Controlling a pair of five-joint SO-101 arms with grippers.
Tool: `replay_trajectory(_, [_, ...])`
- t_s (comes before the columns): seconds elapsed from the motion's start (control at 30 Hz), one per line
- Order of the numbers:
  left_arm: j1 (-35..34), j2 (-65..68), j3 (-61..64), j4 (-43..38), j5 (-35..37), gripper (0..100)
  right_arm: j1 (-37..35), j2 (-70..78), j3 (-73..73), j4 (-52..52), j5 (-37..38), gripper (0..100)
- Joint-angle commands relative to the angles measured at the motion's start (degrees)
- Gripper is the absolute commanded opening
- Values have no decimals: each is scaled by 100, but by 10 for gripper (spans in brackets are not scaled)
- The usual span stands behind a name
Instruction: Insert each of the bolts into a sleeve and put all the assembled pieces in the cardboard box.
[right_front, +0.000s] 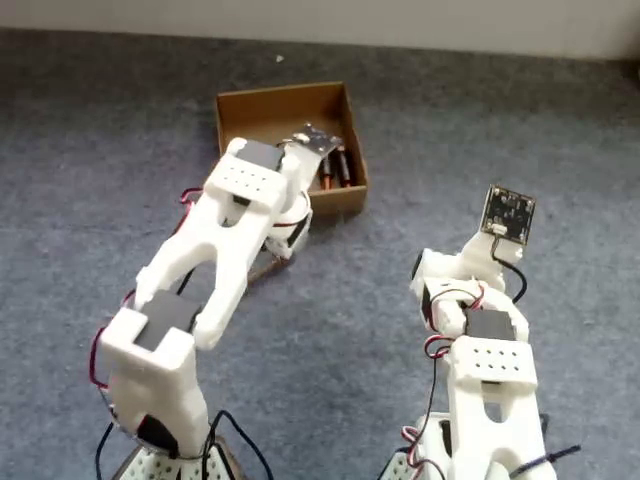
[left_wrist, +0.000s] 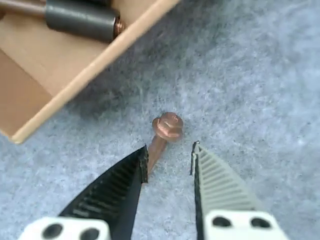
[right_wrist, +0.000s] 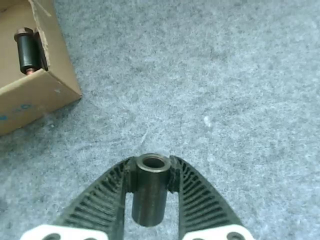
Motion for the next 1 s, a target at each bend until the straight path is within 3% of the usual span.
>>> replay_trajectory(0.0, [4, -892, 716, -536, -352, 175, 31, -171, -66, -127, -44, 4])
replay_trajectory(0.27, [-163, -1288, 1745, -1196, -1125, 175, 31, -171, -66, -127, -44, 4])
replay_trajectory(0.57, [-207, -1200, 2299, -2277, -1389, 175, 31, -171, -66, -127, -44, 4])
replay_trajectory(0.83, [-92, -75, 1560, -2004, -1371, 160, 31, -171, -66, -127, -44, 4])
replay_trajectory(0.97, [-48, -13, 1499, -1934, -1371, 43, 31, -171, -66, -127, -44, 4])
